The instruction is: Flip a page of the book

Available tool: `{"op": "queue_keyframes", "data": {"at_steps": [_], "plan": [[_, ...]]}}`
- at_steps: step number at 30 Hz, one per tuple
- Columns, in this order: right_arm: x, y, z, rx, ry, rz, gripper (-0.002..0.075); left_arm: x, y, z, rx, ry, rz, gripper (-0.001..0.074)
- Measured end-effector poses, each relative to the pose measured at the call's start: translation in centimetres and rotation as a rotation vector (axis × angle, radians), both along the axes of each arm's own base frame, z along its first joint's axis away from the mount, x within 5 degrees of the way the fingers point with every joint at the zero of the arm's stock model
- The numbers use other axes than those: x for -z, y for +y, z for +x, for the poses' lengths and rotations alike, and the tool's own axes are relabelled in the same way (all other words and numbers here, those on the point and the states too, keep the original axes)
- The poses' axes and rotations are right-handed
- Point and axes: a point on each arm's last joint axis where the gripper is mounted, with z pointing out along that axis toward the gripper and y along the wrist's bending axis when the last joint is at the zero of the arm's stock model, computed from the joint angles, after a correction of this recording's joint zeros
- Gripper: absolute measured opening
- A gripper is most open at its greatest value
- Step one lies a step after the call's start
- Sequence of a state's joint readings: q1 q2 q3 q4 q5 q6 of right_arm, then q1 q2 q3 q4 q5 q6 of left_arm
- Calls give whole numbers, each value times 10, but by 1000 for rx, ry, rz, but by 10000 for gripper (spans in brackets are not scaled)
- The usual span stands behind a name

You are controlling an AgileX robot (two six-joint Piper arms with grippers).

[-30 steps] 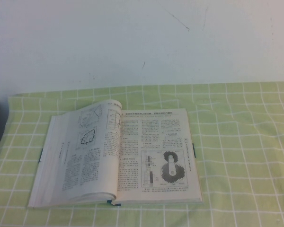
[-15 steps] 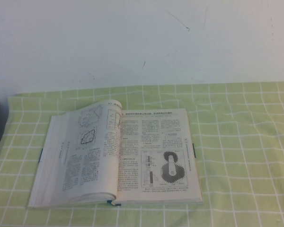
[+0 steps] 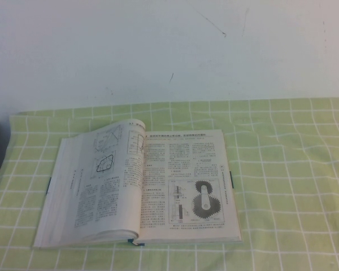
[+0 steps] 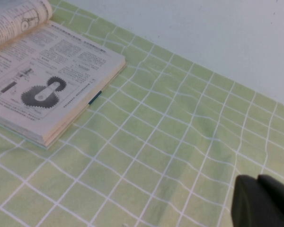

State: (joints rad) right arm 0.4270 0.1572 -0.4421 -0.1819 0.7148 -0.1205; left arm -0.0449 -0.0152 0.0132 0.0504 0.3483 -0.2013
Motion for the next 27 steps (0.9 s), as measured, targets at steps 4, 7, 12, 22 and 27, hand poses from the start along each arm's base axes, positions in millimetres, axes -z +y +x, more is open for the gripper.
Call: {"op": "queue_keyframes", "data": {"at_steps": [4,7,12,22,27], "plan": [[0,0,0,0,0,0,-3,0,0,0,0,0,0,-4],[0,0,0,0,0,0,-3,0,0,0,0,0,0,-4],[8,1,2,-5,0,-2,-3,0,0,0,0,0,0,-4],[58,-1,13,184,-156,71,-3,0,0,0,0,0,2,-4],[87,-6,13,309,-132,84,-3,0,0,0,0,0,2,-4]]}}
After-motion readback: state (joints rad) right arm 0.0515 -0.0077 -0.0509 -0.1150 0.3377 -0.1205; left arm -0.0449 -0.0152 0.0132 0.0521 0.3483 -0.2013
